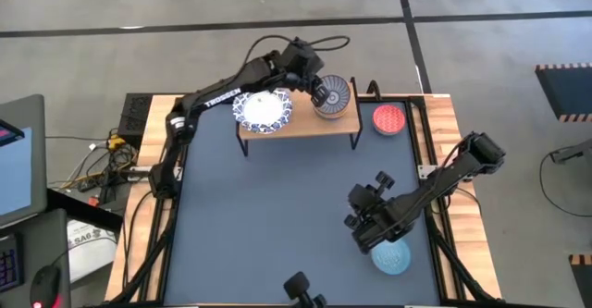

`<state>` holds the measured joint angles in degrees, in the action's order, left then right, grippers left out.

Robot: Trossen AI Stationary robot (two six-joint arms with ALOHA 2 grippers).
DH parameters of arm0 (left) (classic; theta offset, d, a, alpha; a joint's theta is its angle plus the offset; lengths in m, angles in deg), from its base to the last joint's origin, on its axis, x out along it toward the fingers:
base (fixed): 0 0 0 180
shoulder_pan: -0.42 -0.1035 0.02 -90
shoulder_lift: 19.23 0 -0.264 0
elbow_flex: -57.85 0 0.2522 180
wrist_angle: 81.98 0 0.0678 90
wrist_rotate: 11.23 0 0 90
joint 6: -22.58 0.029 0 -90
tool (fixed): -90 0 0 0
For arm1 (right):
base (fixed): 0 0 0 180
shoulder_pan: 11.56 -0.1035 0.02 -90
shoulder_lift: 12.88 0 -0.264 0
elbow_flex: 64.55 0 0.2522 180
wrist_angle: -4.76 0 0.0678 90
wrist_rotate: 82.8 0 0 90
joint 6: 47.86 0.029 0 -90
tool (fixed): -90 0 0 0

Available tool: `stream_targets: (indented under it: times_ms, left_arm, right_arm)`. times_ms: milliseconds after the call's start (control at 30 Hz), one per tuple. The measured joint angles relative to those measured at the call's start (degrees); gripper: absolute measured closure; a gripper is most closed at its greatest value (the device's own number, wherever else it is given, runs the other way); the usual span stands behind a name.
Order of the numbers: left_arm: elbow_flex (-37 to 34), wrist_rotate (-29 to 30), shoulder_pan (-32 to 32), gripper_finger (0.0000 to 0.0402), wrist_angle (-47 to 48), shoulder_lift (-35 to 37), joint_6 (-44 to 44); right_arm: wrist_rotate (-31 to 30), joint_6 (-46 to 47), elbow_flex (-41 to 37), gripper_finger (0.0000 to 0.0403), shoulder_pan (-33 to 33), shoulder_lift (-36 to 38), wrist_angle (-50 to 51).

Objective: Place and stack bowls onto a shelf
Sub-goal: Stack the blue patterned bowl on top of the yellow patterned bowl on the shelf, then stack the red patterned bowl on top of the blue patterned bowl on the shelf

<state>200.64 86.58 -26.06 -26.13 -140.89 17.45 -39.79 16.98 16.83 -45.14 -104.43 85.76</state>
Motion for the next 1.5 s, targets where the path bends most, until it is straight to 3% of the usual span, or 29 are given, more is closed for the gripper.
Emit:
stream_targets:
  times_ms: [300,633,800,967,1100,1267,1400,1500]
  left_arm:
    - [0.98,-1.59,-0.53,0.0385,1.91,-1.40,1.83]
    - [4.88,-4.28,-0.75,0.0282,7.12,-1.40,-0.12]
    - [5.06,-3.96,-0.81,0.0259,10.86,1.19,-0.27]
    - [5.16,-0.63,0.66,0.0261,15.94,4.95,1.48]
    - [3.94,4.57,4.46,0.0267,19.04,7.61,2.56]
    - [-2.68,8.99,10.64,0.0276,17.96,10.53,3.00]
    - [-12.27,9.98,14.94,0.0282,13.29,14.90,2.49]
    - [-22.29,11.69,17.73,0.0285,6.24,20.66,2.22]
  right_arm:
    - [-0.13,-0.16,-3.89,0.0333,0.02,3.48,-3.89]
    - [-1.78,-1.56,-4.53,0.0333,2.71,6.75,-4.09]
    - [-3.24,-2.58,-4.53,0.0333,7.31,11.88,2.15]
    - [-3.20,-4.22,-4.92,0.0333,16.05,17.84,8.16]
    - [0.58,-13.51,-7.04,0.0318,26.07,20.78,6.92]
    - [8.93,-29.43,-11.31,0.0257,36.90,21.78,3.37]
    - [14.61,-42.74,-16.28,0.0198,42.52,21.97,-1.17]
    - [15.76,-49.54,-20.08,0.0178,45.02,21.93,-4.48]
